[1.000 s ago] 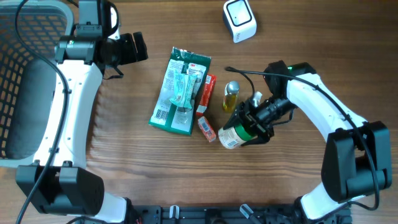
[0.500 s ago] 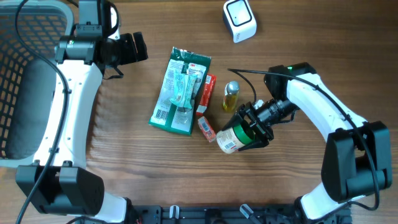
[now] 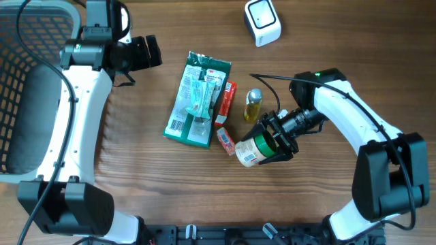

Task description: Scan the item barcode

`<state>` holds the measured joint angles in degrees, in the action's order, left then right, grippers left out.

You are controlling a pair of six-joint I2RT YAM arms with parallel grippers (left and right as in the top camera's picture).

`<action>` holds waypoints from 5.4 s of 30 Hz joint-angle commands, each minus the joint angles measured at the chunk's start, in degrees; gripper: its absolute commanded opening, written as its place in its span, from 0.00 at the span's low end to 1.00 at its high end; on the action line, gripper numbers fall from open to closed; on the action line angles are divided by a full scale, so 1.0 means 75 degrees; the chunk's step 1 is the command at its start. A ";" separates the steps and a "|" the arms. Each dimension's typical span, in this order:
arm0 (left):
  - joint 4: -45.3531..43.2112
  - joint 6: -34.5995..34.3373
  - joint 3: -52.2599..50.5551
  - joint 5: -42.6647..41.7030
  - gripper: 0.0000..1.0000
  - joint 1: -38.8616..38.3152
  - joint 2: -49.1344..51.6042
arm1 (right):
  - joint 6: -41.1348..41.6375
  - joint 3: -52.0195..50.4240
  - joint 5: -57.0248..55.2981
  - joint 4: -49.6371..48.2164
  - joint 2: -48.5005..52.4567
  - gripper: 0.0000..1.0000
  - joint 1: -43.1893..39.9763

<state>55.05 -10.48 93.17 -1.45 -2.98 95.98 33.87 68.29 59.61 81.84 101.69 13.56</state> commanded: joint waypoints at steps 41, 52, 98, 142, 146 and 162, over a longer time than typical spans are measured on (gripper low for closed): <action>-0.0017 0.0087 0.0006 -0.0061 1.00 0.0035 0.0050 | -0.2524 0.0699 -0.8017 -0.4599 -0.0108 0.04 -0.0055; -0.0017 0.0087 0.0006 -0.0061 1.00 0.0035 0.0050 | -0.4028 0.6534 -0.8752 -0.1128 -0.0259 0.04 -0.0061; -0.0017 0.0087 0.0006 -0.0064 1.00 0.0035 0.0050 | -0.3491 0.6525 -0.5965 -1.0564 0.5388 0.04 -0.0469; -0.0017 0.0087 0.0006 -0.0061 1.00 0.0035 0.0050 | -0.3238 0.5237 -0.7102 0.0224 0.1629 0.10 -0.1635; -0.0017 0.0087 0.0006 -0.0064 1.00 0.0035 0.0050 | -0.3086 0.4403 -0.7099 -0.0236 0.1629 0.10 -0.1909; -0.0017 0.0087 0.0006 -0.0064 1.00 0.0035 0.0050 | -0.2894 0.1550 -0.7650 -0.2381 0.1632 0.27 -0.3220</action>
<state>55.05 -10.48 93.17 -1.45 -2.98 96.01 11.55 82.04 4.82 65.36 113.47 -10.02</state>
